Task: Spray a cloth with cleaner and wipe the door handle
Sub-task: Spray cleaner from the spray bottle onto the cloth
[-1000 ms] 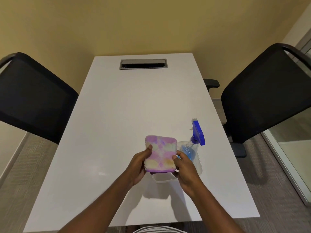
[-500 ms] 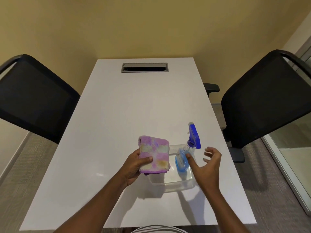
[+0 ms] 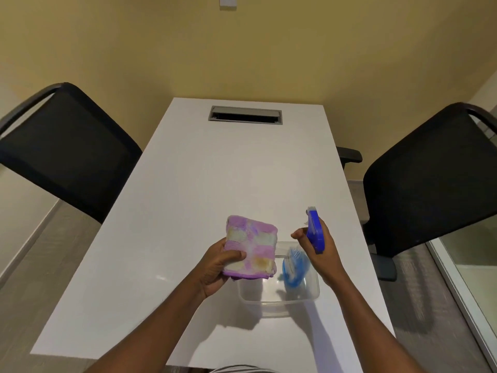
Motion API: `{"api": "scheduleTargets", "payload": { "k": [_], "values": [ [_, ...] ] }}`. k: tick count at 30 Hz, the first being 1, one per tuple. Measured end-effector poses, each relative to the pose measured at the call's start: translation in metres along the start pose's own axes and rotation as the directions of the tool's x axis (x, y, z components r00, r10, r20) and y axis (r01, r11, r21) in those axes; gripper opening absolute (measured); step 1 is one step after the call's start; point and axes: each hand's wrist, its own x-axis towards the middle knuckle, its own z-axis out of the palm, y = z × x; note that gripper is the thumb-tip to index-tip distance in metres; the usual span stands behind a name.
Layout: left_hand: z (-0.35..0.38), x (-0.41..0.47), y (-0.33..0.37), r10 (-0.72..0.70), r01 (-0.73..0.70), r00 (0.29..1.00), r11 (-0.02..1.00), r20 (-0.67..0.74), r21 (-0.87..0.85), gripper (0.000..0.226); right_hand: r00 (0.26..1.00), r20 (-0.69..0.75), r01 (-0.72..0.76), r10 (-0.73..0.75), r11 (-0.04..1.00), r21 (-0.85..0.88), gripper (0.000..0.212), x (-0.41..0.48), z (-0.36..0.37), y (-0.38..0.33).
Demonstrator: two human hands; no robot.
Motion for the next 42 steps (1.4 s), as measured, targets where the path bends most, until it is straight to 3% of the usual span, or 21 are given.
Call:
{"api": "scheduleTargets", "payload": {
  "k": [3,9,13,16,21,25,28,32,37,42],
  "values": [
    [0.004,-0.001,0.004,0.021,-0.021,1.000,0.999,0.011,-0.031,0.065,1.000,-0.014,0.001,-0.001,1.000,0.019,0.048,0.003,0.003,-0.004],
    [-0.003,0.003,0.016,0.080,-0.080,0.997,0.997,-0.014,0.005,0.072,0.996,-0.057,0.074,-0.071,0.996,0.047,0.036,0.011,0.002,-0.033],
    [-0.007,0.007,0.029,0.120,-0.120,0.992,0.993,-0.031,-0.010,0.072,0.969,-0.050,0.245,-0.243,0.969,0.034,0.076,0.006,-0.009,-0.084],
    [-0.005,0.008,0.036,0.132,-0.132,0.991,0.991,-0.020,-0.004,0.070,0.958,0.097,0.270,-0.269,0.963,-0.003,0.088,0.002,-0.017,-0.121],
    [0.003,0.007,0.043,0.141,-0.139,0.990,0.987,0.010,-0.083,0.067,0.912,0.408,0.113,-0.037,0.980,-0.163,0.046,-0.007,-0.017,-0.153],
    [0.007,0.004,0.045,0.131,-0.127,0.991,0.987,0.036,-0.096,0.064,0.831,0.520,-0.093,0.199,0.971,-0.222,0.057,-0.018,-0.008,-0.153],
    [0.009,0.001,0.043,0.124,-0.121,0.991,0.989,0.041,-0.081,0.065,0.782,0.571,-0.151,0.248,0.965,-0.213,0.051,-0.026,0.001,-0.150],
    [0.008,0.001,0.038,0.101,-0.096,0.994,0.991,0.044,-0.090,0.059,0.774,0.578,-0.204,0.257,0.966,-0.157,0.018,-0.031,0.014,-0.144],
    [0.008,0.001,0.035,0.079,-0.077,0.997,0.994,0.026,-0.076,0.060,0.765,0.583,-0.238,0.273,0.961,-0.139,0.059,-0.036,0.022,-0.139],
    [0.001,-0.001,0.033,0.078,-0.079,0.997,0.996,-0.011,-0.046,0.058,0.742,0.602,-0.228,0.295,0.955,-0.187,0.058,-0.039,0.028,-0.135]
  ]
}}
